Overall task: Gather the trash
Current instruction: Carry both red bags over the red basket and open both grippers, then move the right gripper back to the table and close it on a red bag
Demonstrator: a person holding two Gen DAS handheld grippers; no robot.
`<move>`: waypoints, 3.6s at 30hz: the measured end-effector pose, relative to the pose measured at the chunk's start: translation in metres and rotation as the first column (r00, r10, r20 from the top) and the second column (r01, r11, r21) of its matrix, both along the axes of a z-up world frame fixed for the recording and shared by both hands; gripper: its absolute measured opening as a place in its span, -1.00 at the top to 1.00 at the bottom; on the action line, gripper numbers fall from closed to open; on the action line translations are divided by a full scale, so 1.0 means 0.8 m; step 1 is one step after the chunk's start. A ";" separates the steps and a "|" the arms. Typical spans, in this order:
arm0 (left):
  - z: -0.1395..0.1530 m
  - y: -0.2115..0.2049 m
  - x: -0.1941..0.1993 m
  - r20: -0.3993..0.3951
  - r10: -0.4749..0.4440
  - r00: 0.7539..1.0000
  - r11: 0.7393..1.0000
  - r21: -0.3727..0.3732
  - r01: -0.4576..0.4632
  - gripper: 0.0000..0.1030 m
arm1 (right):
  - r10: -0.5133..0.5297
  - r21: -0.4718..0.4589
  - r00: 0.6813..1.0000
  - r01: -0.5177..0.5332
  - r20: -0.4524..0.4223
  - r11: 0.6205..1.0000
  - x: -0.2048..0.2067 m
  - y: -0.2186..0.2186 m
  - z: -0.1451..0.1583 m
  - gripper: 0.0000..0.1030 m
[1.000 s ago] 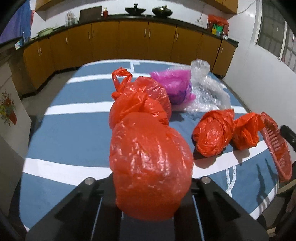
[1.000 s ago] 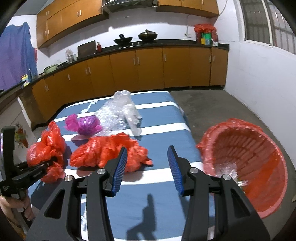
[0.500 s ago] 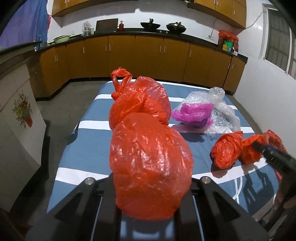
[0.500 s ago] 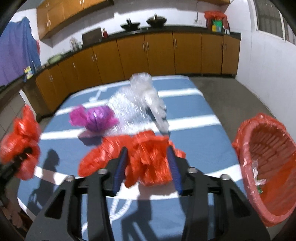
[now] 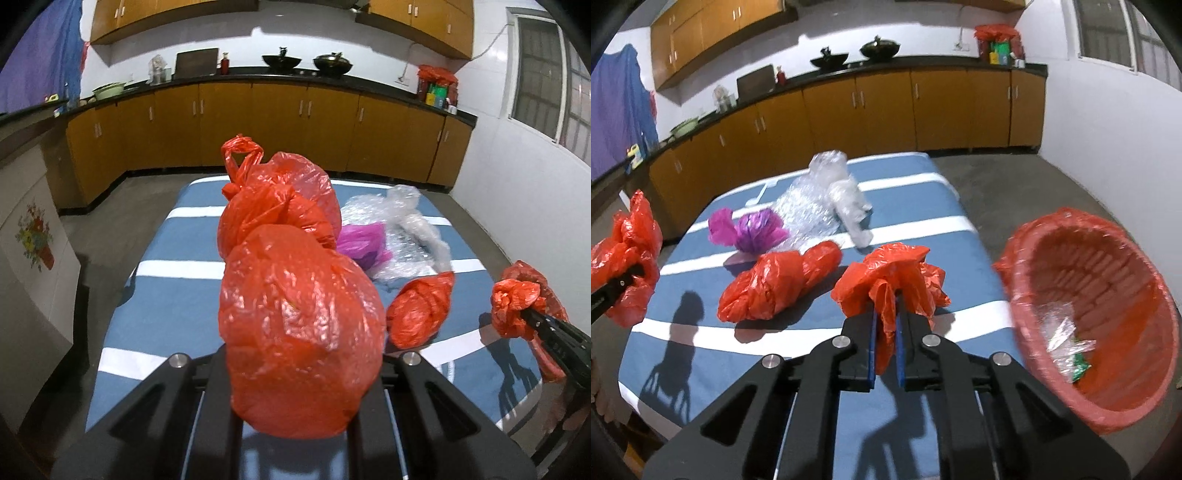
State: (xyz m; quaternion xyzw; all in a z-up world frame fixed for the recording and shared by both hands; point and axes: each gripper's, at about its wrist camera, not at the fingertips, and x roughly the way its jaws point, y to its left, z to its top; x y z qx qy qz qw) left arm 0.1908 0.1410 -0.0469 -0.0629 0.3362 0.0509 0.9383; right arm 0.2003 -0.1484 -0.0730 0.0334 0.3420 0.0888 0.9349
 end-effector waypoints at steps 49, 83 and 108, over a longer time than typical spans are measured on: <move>0.013 -0.308 0.045 0.029 -0.568 0.822 0.819 -0.079 0.569 0.79 | -0.388 0.037 0.913 0.387 0.124 0.922 -0.061 -0.209 0.042 0.84; -0.045 -0.409 0.109 -0.049 -0.677 0.734 0.729 -0.185 0.659 0.00 | -0.487 0.164 0.867 0.468 0.104 0.869 -0.042 -0.265 0.033 0.29; 0.011 -0.282 0.075 0.091 -0.414 0.906 0.909 -0.009 0.416 -0.41 | -0.428 0.074 0.895 0.422 0.126 0.904 -0.054 -0.228 0.046 0.29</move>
